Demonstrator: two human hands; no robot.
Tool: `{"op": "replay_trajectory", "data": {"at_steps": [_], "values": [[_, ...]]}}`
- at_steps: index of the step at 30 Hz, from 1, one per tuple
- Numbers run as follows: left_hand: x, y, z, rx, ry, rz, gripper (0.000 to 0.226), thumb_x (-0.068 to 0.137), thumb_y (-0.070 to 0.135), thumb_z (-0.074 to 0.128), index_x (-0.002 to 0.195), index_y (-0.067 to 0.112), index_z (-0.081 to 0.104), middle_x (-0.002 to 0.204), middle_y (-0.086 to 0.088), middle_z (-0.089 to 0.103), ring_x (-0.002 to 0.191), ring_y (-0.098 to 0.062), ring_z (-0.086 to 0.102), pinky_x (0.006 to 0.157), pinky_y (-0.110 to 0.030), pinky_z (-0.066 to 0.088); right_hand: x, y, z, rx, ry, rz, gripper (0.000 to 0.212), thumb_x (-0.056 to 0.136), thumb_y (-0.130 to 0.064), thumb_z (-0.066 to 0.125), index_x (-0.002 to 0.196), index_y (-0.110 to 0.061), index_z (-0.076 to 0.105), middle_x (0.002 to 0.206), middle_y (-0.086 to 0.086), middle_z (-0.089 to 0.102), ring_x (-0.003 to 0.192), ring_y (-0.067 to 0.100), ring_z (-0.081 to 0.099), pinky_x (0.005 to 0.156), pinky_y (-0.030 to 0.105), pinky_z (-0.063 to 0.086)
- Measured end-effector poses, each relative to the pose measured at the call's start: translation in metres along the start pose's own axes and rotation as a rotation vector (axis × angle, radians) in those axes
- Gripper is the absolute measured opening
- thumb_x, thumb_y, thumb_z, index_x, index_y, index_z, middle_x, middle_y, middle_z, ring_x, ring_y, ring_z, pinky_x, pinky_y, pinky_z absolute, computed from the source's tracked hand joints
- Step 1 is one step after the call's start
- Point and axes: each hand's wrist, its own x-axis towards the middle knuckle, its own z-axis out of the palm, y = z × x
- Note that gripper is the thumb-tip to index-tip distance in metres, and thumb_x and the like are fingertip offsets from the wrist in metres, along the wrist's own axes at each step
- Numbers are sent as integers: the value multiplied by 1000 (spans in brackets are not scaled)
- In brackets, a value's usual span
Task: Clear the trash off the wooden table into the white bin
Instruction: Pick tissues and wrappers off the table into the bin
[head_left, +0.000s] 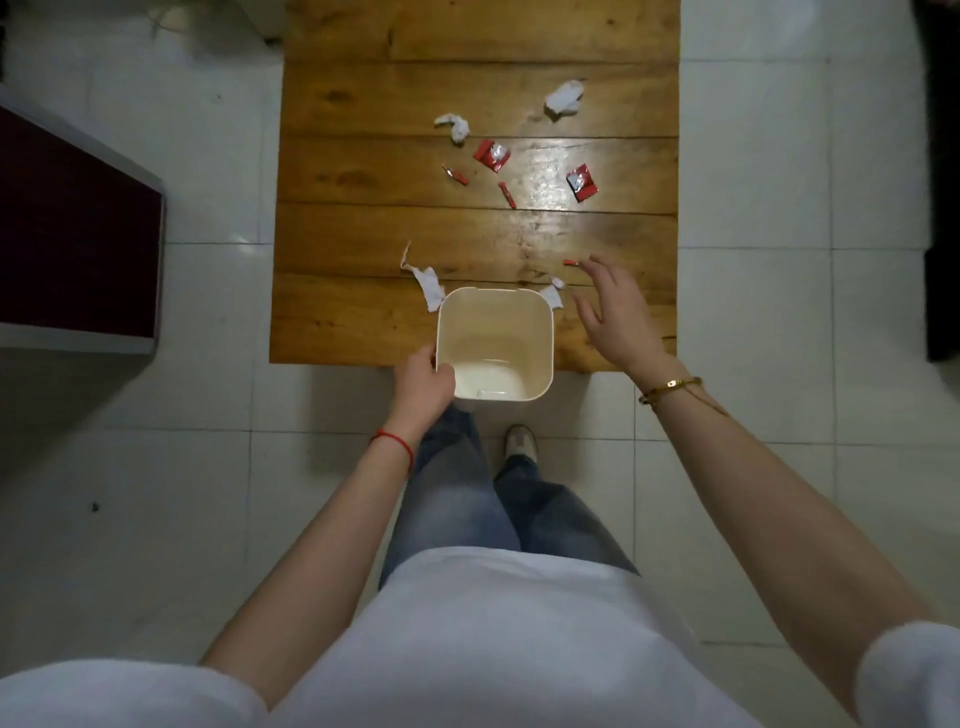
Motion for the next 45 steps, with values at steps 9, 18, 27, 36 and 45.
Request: {"op": "replay_trajectory", "data": {"at_steps": [9,18,27,36,45], "values": [[-8,-57,80,70,-73,-76,38,84,3,42,116,14,59,110,-10,66,97,-25,59,78,-28,45,3,41,35,-94,-70,-4,51,96,-22,46,144,-10,33,151,13,31,140,29,29,117,41,25],[29,-107,126,46,-80,-206,39,83,2,41,117,10,59,111,-14,66,95,-27,59,78,-28,44,41,75,77,-151,-132,16,53,100,-29,37,148,-13,24,158,13,20,146,32,14,120,44,12],[70,-144,149,84,-119,-164,48,82,2,40,125,17,54,106,-7,66,90,-24,60,80,-29,49,65,92,123,-161,-142,-4,56,100,-28,36,150,-11,19,160,10,15,148,28,10,121,43,6],[80,-145,146,-1,-77,-233,43,84,4,41,123,15,55,99,-7,66,84,-23,60,74,-29,48,14,71,155,-200,-217,-190,54,99,-30,35,149,-14,23,158,8,23,147,24,13,121,40,5],[77,-153,131,-8,-17,-261,43,84,3,43,123,13,57,112,-13,66,95,-28,59,75,-25,40,-60,41,170,-51,-412,-449,51,92,-12,45,143,-12,38,147,8,43,135,25,38,111,33,31]]}}
